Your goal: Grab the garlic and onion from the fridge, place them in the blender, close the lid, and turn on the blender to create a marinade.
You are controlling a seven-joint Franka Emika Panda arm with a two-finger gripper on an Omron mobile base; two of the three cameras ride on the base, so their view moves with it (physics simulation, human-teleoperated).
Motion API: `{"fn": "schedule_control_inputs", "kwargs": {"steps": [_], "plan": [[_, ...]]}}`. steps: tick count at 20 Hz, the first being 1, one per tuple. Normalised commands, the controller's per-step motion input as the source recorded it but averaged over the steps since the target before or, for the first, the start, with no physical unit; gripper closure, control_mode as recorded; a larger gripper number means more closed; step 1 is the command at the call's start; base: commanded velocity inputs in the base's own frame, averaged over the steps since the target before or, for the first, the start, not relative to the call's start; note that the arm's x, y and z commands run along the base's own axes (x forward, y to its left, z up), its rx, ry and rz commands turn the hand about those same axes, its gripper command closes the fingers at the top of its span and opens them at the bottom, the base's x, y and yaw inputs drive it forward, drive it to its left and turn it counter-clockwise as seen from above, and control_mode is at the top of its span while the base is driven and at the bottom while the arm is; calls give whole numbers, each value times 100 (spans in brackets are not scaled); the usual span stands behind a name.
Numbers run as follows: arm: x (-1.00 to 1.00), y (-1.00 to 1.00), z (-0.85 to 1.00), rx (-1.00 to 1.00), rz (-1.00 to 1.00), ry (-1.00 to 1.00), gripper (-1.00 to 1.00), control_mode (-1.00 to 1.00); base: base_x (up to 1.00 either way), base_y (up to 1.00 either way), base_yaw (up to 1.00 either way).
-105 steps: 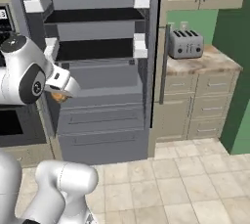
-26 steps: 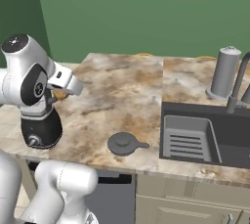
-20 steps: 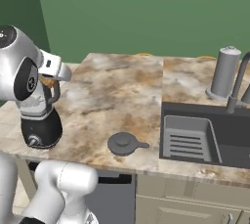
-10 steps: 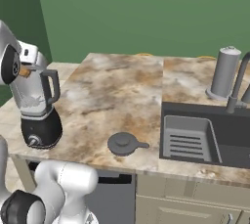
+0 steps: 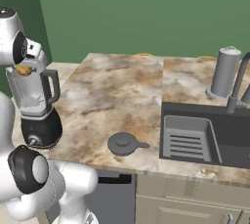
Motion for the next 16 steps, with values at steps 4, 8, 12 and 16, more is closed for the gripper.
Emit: {"fn": "schedule_control_inputs", "kwargs": {"steps": [4, 8, 12, 16], "plan": [[24, 39, -59, -11, 1, 11, 100, -100, 0, 0, 0], [19, 12, -57, -7, 2, 2, 100, -100, 0, 0, 0], [-3, 0, -46, -2, 5, -3, 100, -100, 0, 0, 0], [52, 28, 0, 0, 5, -5, 100, -100, 0, 0, 0]]}}
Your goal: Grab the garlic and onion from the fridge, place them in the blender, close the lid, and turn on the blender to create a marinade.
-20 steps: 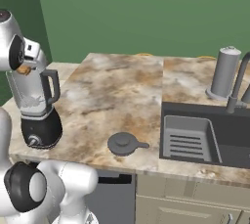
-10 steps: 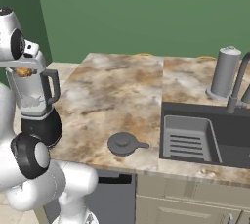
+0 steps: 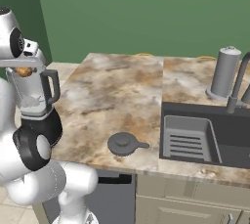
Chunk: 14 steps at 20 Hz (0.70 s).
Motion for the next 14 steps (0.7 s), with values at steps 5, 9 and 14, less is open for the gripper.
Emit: {"fn": "schedule_control_inputs", "kwargs": {"steps": [5, 9, 14], "plan": [[44, 16, -15, 0, 4, 0, 100, -100, 0, 0, 0], [-12, 0, -76, -1, 5, 0, 100, -100, 0, 0, 0], [-50, 0, -78, 0, 3, 0, 100, -100, 0, 0, 0]]}}
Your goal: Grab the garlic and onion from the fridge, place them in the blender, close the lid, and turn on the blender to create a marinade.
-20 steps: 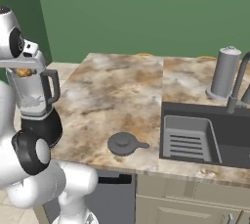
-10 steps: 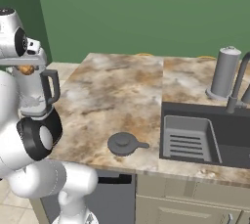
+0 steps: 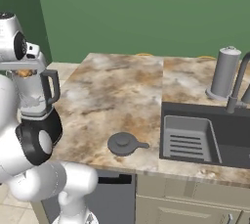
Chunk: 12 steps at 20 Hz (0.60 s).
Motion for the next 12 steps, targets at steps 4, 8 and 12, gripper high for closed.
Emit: {"fn": "schedule_control_inputs", "kwargs": {"steps": [4, 8, 12], "plan": [[-55, 0, -67, -1, 0, 6, -100, -100, 0, 0, 0], [-12, 1, -20, -1, 0, 9, -100, -100, 0, 0, 0], [-20, -12, 3, 0, 0, 0, -100, -100, 0, 0, 0]]}}
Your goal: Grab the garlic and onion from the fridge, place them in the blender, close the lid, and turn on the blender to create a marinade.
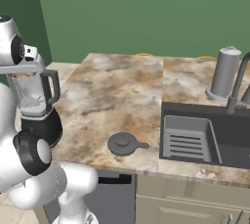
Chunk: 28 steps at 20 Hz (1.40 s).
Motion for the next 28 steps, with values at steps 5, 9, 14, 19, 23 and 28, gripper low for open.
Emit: {"fn": "schedule_control_inputs", "kwargs": {"steps": [5, 9, 14, 19, 23, 28], "plan": [[-22, -18, 51, 0, 0, -2, -100, -100, 0, 0, 0], [-26, -39, 88, 0, 0, -13, -100, -100, 0, 0, 0], [-42, -87, 46, 2, 0, -10, -100, -100, 0, 0, 0], [-34, -100, 2, 1, 0, -1, -100, -100, 0, 0, 0], [-29, -100, -13, 0, 0, 0, -100, -100, 0, 0, 0], [-20, -100, -35, 0, 6, 0, -100, -100, 0, 0, 0]]}}
